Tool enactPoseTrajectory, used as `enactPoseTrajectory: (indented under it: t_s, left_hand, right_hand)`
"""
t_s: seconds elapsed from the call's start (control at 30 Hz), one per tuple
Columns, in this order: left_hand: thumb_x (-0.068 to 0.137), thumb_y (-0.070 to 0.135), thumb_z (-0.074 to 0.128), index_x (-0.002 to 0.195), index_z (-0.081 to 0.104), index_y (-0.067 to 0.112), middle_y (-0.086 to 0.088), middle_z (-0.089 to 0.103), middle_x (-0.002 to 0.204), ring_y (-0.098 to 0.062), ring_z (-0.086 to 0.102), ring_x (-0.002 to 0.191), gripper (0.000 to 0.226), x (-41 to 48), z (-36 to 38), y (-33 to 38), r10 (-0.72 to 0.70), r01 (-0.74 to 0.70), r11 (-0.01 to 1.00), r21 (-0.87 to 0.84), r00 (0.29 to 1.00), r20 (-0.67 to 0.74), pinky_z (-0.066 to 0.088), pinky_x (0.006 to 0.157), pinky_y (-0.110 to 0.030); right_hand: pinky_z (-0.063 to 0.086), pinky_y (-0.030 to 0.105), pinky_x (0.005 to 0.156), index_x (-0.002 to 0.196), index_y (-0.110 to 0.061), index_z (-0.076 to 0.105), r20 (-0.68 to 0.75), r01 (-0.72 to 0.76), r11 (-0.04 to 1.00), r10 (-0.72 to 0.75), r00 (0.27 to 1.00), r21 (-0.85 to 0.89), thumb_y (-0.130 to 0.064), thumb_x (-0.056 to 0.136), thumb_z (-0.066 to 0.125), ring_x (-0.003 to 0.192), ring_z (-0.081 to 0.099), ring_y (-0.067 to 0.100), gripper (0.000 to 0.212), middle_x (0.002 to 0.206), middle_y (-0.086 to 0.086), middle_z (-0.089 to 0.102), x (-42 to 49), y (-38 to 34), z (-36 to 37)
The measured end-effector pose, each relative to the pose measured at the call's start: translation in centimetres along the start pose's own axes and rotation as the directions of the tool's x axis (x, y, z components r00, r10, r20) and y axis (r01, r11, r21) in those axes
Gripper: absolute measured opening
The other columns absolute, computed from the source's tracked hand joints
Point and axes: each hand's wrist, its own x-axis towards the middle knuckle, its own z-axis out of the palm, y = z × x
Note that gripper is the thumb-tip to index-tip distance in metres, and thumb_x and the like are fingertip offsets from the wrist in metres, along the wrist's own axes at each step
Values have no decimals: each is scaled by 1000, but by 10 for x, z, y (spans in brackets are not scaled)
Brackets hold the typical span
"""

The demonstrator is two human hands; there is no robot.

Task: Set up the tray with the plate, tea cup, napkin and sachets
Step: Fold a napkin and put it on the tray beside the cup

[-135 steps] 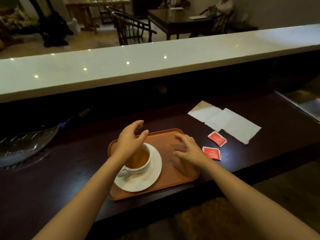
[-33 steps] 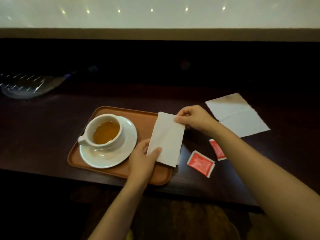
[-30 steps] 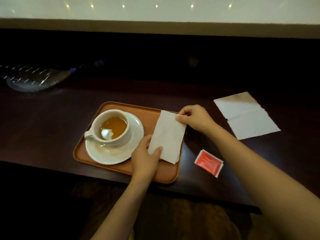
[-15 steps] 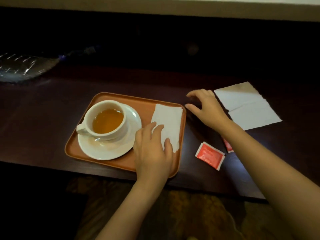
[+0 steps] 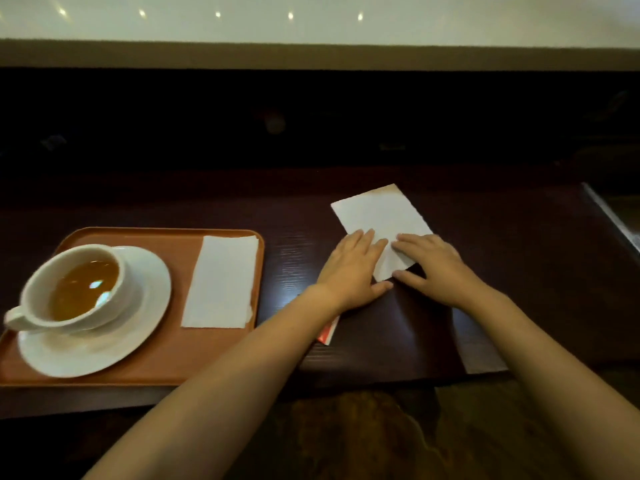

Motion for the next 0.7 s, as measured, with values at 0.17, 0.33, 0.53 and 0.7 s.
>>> enactPoseTrajectory:
  t_s: [0.17, 0.33, 0.53, 0.7]
  left_hand:
    - [82, 53, 51, 134, 37, 14, -14, 34, 145, -29, 29, 132, 67, 7, 6, 9, 107, -104, 982, 160, 994, -13, 20, 110, -39]
    - [75, 67, 48, 130, 38, 18, -12, 39, 139, -29, 32, 128, 75, -1, 13, 23, 111, -111, 965, 239, 994, 14, 23, 109, -46]
    - [85, 43, 51, 122, 48, 21, -6, 63, 112, -29, 52, 107, 44, 8, 2, 30, 25, -26, 1000, -3, 985, -168, 37, 91, -42]
    - [90, 21, 47, 98, 60, 9, -18, 68, 85, -39, 60, 85, 19, 25, -2, 28, -217, 130, 941, -311, 940, -264, 42, 73, -40]
  right_hand:
    - [27, 36, 102, 126, -23, 47, -55, 52, 998, -50, 997, 24, -25, 82, 59, 122, 41, 20, 46, 135, -4, 50, -34, 14, -2]
    - [38, 37, 88, 95, -13, 62, -236, 122, 992, -129, 963, -44, -9, 83, 54, 96, 58, 26, 15, 100, 3, 68, -41, 19, -1]
    - [49, 37, 76, 97, -19, 60, -280, 88, 938, 9, 960, 334, -14, 82, 55, 88, 61, 21, 17, 97, 2, 68, -18, 16, -29]
    - [41, 21, 84, 105, -18, 62, -194, 55, 864, 50, 980, 500, -10, 78, 63, 99, 59, 14, 28, 108, 0, 66, 4, 33, -45]
